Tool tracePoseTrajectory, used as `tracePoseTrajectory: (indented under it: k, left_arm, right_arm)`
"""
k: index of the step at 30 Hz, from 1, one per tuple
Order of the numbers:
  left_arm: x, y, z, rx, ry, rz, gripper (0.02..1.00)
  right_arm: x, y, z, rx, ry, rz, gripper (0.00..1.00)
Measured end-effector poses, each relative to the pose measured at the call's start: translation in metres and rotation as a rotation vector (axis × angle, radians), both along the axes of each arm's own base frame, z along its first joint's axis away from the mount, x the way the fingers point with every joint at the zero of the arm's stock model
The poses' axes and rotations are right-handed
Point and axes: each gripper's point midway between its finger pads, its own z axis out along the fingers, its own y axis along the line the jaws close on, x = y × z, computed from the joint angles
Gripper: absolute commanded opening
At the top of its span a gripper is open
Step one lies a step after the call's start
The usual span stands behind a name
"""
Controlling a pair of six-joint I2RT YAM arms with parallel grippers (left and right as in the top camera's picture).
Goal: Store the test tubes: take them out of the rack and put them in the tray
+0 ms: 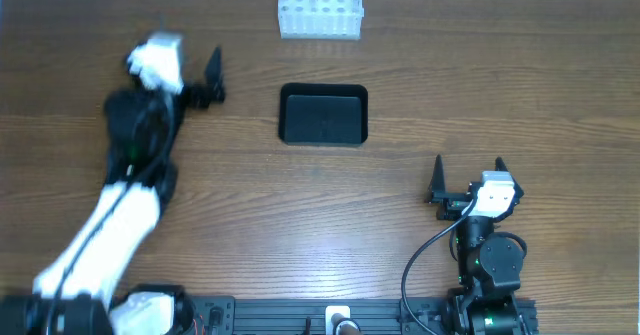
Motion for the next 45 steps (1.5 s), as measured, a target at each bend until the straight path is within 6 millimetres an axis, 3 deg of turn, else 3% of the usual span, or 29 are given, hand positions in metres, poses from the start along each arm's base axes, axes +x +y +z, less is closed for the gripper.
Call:
tracePoseTrajectory:
  k: [4, 8, 11, 16, 24, 35, 45]
  left_arm:
    - [0.05, -0.027, -0.019, -0.008, 0.103, -0.004, 1.0]
    - [0.088, -0.054, -0.044, 0.011, 0.219, 0.006, 0.998]
    - [0.11, -0.07, -0.057, 0.021, 0.291, 0.024, 0.998]
    - [0.135, -0.082, -0.059, 0.019, 0.308, 0.045, 0.998]
    - [0.157, -0.086, -0.078, 0.007, 0.333, 0.066, 0.998]
    - [0.182, -0.115, -0.099, 0.016, 0.358, 0.044, 1.0]
    - [0.19, -0.122, -0.12, 0.009, 0.382, 0.043, 0.755]
  right_arm:
    - [0.0, 0.0, 0.0, 0.0, 0.0, 0.0, 0.993]
    - [0.0, 0.0, 0.0, -0.001, 0.0, 0.0, 0.993]
    - [0.0, 0.0, 0.0, 0.0, 0.0, 0.0, 0.991]
    - [0.0, 0.0, 0.0, 0.0, 0.0, 0.0, 0.993]
    - [0.0, 0.0, 0.0, 0.0, 0.0, 0.0, 0.991]
    - [0.0, 0.0, 0.0, 0.0, 0.0, 0.0, 0.991]
    - [0.0, 0.0, 0.0, -0.001, 0.0, 0.0, 0.991]
